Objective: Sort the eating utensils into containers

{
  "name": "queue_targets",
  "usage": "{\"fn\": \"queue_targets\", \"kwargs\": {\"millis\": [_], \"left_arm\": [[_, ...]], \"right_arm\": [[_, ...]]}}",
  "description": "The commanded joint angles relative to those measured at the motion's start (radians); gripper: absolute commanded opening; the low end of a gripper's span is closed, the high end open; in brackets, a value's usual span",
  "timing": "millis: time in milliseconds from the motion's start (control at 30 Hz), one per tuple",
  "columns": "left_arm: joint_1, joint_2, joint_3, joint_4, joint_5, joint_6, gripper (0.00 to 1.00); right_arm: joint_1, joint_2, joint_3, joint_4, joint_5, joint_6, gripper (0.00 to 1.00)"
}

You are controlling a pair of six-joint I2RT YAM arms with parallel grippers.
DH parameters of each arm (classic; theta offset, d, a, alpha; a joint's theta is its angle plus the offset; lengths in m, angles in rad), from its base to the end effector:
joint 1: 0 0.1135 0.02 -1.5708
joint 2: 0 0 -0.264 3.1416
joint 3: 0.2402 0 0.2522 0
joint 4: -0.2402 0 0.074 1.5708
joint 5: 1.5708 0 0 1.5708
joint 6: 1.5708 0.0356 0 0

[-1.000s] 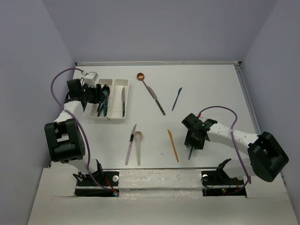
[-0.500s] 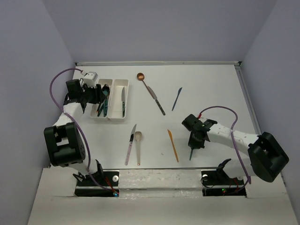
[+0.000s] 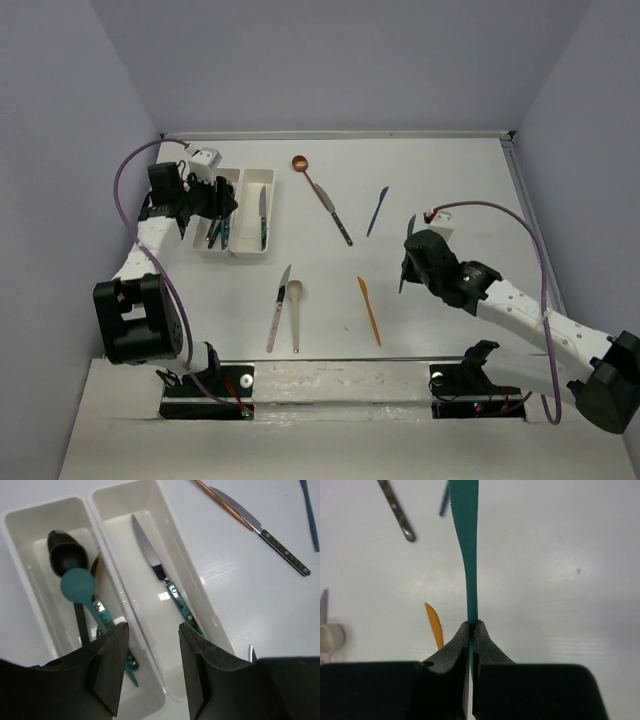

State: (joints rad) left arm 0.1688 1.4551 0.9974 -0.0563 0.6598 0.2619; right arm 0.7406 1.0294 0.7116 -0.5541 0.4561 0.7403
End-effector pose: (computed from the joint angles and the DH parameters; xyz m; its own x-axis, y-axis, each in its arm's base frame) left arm 0.3238 0.0330 0.2711 -0.3663 0.1451 -0.9191 0.5055 0.8603 -0.0656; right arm 0.1608 0.1258 0.2391 -0.6847 0.1946 -0.7024 0.0883 0.9788 0.1850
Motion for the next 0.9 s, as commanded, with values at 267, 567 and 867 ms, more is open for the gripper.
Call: {"fn": "queue_targets", "kwargs": {"millis": [267, 567, 867], "left_arm": [[-0.477, -0.231, 0.064, 0.024, -0.02, -0.107, 0.6], [-0.669, -0.135, 0.101, 0.139, -0.103, -0.207, 0.62], [-0.736, -0.053, 0.142, 0.177, -0.101, -0.217, 0.63]], "right_arm": [[0.048, 0.07, 0.058, 0.729, -0.052, -0.361, 0.0], [0.097, 0.161, 0.092, 0.835, -0.094, -0.364, 0.0], [0.128, 0.23, 0.124, 0.852, -0.091, -0.357, 0.0]]}}
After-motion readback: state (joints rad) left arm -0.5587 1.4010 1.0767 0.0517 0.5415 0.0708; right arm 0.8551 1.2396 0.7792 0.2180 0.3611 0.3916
